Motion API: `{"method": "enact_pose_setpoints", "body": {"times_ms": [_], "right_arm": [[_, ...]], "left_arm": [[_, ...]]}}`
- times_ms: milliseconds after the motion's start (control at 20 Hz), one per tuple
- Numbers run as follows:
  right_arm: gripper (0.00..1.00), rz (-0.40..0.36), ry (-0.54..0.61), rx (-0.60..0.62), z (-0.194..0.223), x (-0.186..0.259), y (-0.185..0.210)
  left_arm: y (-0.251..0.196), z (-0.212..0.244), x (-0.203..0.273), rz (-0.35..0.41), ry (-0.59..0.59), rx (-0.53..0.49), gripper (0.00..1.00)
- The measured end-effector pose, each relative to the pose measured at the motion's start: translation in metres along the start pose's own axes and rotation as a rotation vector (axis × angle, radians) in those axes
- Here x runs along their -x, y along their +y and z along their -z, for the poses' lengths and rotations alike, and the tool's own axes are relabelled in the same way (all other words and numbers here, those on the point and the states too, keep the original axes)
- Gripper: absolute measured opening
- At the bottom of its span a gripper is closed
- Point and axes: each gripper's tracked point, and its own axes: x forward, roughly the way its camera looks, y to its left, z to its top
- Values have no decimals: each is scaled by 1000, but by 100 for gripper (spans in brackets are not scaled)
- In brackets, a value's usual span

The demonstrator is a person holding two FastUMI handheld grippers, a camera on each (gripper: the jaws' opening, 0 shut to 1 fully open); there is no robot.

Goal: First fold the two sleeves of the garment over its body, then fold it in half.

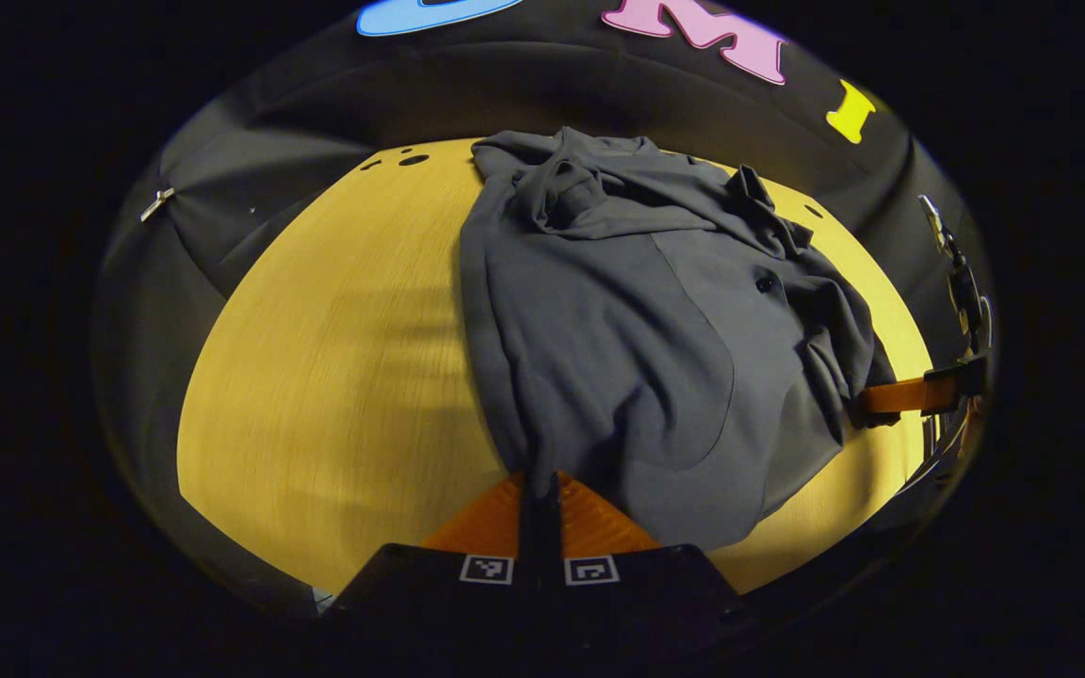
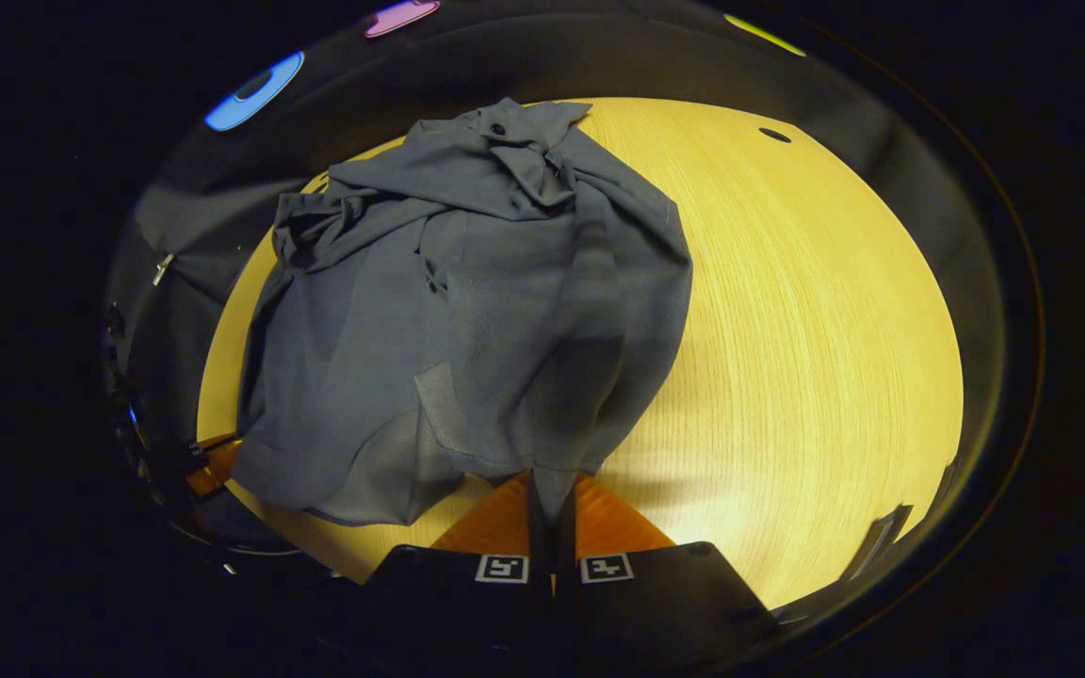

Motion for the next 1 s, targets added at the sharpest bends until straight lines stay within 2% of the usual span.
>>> {"method": "enact_pose_setpoints", "body": {"times_ms": [300,450,600,700,1000], "right_arm": [[5,-12,-79,5,-25,22,-1],[5,-21,-129,12,-49,36,1],[5,-7,-187,10,-82,45,-2],[5,-5,-226,16,-105,51,0],[5,-17,-288,63,-149,55,2]], "left_arm": [[-7,-40,27,43,-72,109,6],[-12,-61,37,63,-121,108,6],[-16,-90,43,90,-204,63,5],[-13,-100,47,83,-225,56,6],[-7,-146,52,76,-292,114,6]]}}
